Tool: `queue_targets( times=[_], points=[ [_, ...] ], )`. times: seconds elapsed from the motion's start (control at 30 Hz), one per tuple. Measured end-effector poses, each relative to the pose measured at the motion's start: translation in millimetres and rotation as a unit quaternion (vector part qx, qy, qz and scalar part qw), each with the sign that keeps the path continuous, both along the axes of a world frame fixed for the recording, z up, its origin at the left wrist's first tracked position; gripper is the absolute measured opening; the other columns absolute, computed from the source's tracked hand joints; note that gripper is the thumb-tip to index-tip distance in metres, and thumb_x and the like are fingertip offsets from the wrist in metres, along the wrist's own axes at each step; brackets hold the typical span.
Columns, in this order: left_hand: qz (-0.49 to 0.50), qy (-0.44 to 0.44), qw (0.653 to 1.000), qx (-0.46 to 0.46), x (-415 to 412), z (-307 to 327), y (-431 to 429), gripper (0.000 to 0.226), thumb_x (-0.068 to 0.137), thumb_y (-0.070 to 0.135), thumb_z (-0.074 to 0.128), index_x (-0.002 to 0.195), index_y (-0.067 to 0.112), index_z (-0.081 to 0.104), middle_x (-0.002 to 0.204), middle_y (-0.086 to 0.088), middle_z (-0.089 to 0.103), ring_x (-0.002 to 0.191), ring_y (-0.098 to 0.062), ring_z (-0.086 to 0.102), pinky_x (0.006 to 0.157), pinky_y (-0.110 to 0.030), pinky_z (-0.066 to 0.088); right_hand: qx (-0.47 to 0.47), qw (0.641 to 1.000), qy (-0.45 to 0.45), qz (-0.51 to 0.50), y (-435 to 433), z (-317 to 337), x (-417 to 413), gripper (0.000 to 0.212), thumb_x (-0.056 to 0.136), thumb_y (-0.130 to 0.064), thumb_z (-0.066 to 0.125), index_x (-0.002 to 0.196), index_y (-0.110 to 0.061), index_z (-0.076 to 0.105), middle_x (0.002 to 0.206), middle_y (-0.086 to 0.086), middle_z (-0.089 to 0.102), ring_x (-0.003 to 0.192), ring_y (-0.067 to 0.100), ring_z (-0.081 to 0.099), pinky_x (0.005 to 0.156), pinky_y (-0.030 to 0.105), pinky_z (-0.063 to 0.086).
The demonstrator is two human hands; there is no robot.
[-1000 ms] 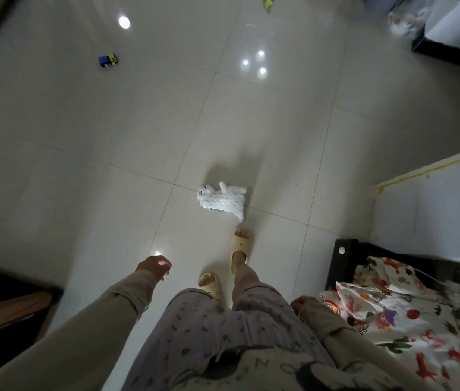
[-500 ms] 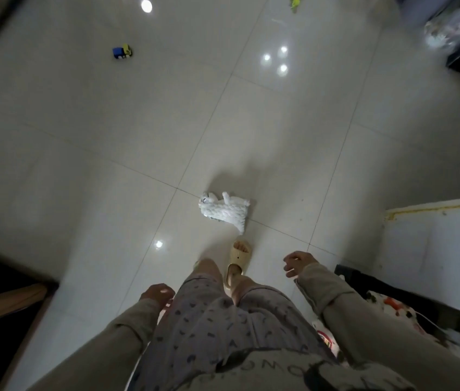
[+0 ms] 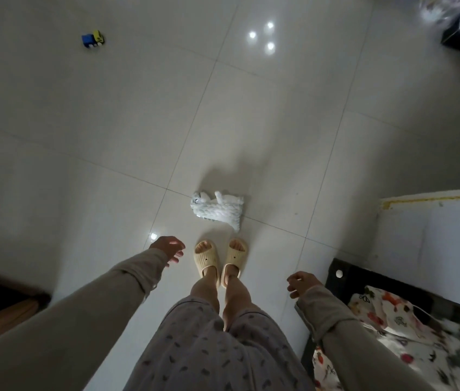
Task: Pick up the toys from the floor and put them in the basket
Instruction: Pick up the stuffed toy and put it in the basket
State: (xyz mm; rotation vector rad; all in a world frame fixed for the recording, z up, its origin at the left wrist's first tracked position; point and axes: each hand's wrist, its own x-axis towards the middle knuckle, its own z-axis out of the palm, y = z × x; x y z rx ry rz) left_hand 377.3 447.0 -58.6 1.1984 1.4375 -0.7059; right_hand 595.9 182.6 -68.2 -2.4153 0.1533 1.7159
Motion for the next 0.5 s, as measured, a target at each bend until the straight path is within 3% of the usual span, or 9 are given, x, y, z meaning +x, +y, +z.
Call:
queue_targets(
  times=[0.1, 0.23, 0.37, 0.5],
  points=[
    [0.033, -0.008, 0.999, -0.015, 11, -16, 12, 0.024, 0.095, 0.014, 0.044, 0.110, 0.003, 0.059, 0.125, -0.023, 0.062, 0.088, -0.026, 0.057, 0.061, -0.022, 0.040, 0.001, 1.000, 0.008, 0.004, 14, -16, 9, 0.029, 0.095, -0.009, 0.048, 0.116, 0.008, 0.058, 0.096, 0.023, 0.062, 0.063, 0.023, 0.055, 0.059, 0.024, 0.043],
    [0.005, 0.001, 1.000, -0.006, 18, -64, 22, 0.028, 0.094, 0.014, 0.045, 0.115, 0.001, 0.060, 0.122, -0.023, 0.064, 0.089, -0.023, 0.058, 0.060, -0.020, 0.040, 0.004, 1.000, 0.028, 0.009, 39, -60, 22, 0.028, 0.093, -0.006, 0.048, 0.114, 0.009, 0.059, 0.090, 0.018, 0.060, 0.057, 0.019, 0.054, 0.059, 0.025, 0.042],
    [-0.027, 0.001, 1.000, 0.008, 23, -143, 25, 0.027, 0.092, 0.013, 0.048, 0.112, 0.000, 0.062, 0.114, -0.021, 0.068, 0.072, -0.021, 0.060, 0.056, -0.016, 0.040, -0.003, 0.999, 0.052, 0.007, 74, -134, 38, 0.025, 0.093, -0.011, 0.050, 0.110, 0.003, 0.060, 0.088, 0.016, 0.062, 0.058, 0.016, 0.056, 0.053, 0.023, 0.041],
    [-0.034, 0.004, 0.999, -0.012, 28, -250, 30, 0.025, 0.090, 0.013, 0.050, 0.108, 0.001, 0.064, 0.108, -0.018, 0.070, 0.078, -0.021, 0.061, 0.061, -0.021, 0.044, 0.008, 0.998, 0.055, -0.043, 111, -234, 53, 0.019, 0.094, -0.013, 0.048, 0.105, -0.002, 0.060, 0.086, 0.014, 0.061, 0.068, 0.022, 0.058, 0.057, 0.024, 0.042]
  ],
)
